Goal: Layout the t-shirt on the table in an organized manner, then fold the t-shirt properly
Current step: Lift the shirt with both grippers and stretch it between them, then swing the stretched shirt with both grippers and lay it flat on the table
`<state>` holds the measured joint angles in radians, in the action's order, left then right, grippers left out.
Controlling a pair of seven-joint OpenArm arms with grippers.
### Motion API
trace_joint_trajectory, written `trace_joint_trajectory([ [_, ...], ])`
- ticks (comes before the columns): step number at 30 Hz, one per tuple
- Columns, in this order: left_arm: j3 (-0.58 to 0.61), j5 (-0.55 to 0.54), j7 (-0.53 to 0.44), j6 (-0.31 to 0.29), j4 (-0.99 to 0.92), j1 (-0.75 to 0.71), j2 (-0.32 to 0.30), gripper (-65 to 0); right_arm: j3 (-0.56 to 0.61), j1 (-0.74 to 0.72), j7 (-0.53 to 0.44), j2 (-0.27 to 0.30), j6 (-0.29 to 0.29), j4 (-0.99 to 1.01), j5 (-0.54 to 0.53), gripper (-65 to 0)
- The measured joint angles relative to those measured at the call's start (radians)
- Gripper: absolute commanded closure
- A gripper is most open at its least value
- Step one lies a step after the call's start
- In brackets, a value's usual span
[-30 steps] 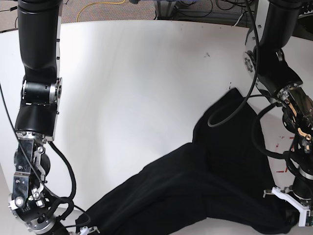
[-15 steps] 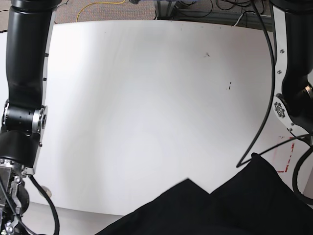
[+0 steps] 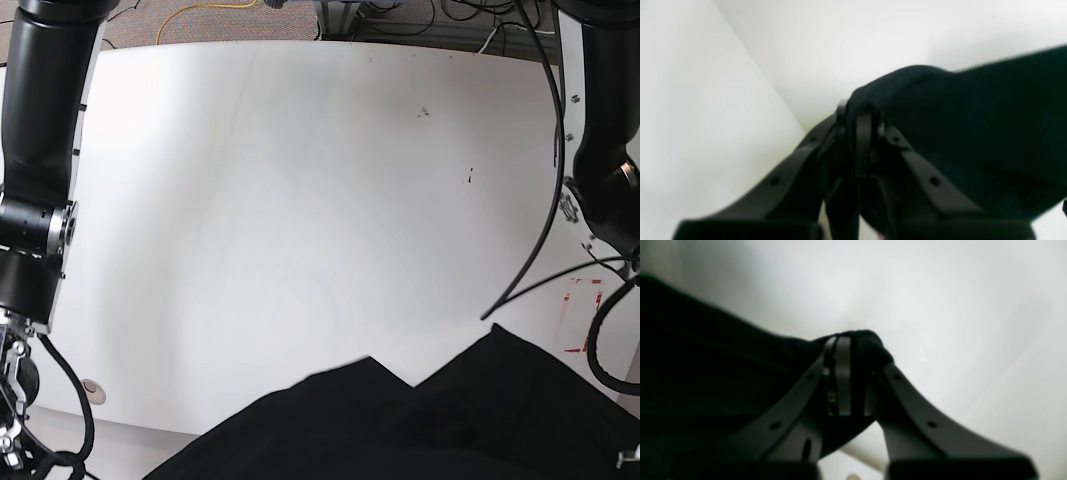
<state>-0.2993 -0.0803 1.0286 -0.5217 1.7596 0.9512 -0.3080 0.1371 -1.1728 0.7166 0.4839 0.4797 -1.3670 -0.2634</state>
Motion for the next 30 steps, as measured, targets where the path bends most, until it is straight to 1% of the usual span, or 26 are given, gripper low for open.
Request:
trace_joint_trajectory([
  [3,0.001,-0.001,0.003,-0.003,0.002,-0.076,0.01,0.0,-0.029,0.097,-0.003,0.009,0.011,-0.038,-0.004,0.0],
  [8,0.002,-0.009,-0.004,-0.007,0.033,-0.22,0.021,0.0,-0.116,0.315,0.043,0.01,0.01,-0.074,0.013,0.0],
  [12,0.0,0.0,0.002,-0.005,0.087,-0.332,0.055,0.0,-0.176,0.481,0.048,0.007,0.009,-0.138,0.016,0.0],
  [17,0.005,-0.018,-0.011,-0.01,0.142,-0.475,0.073,0.0,-0.281,0.676,0.021,-0.022,0.01,-0.258,-0.002,0.0],
  [22,-0.004,0.0,-0.004,-0.006,0.16,-0.613,0.106,0.0,-0.355,0.84,0.036,-0.066,0.0,-0.323,0.022,0.0],
  [26,-0.041,-0.019,-0.013,-0.059,0.183,-0.723,0.116,0.0,-0.381,0.934,0.037,-0.081,0.008,-0.364,0.011,0.0],
  [30,-0.085,-0.002,-0.007,-0.09,0.185,-0.815,0.113,0.0,-0.397,1.011,0.035,-0.098,-0.001,-0.4,0.02,0.0],
])
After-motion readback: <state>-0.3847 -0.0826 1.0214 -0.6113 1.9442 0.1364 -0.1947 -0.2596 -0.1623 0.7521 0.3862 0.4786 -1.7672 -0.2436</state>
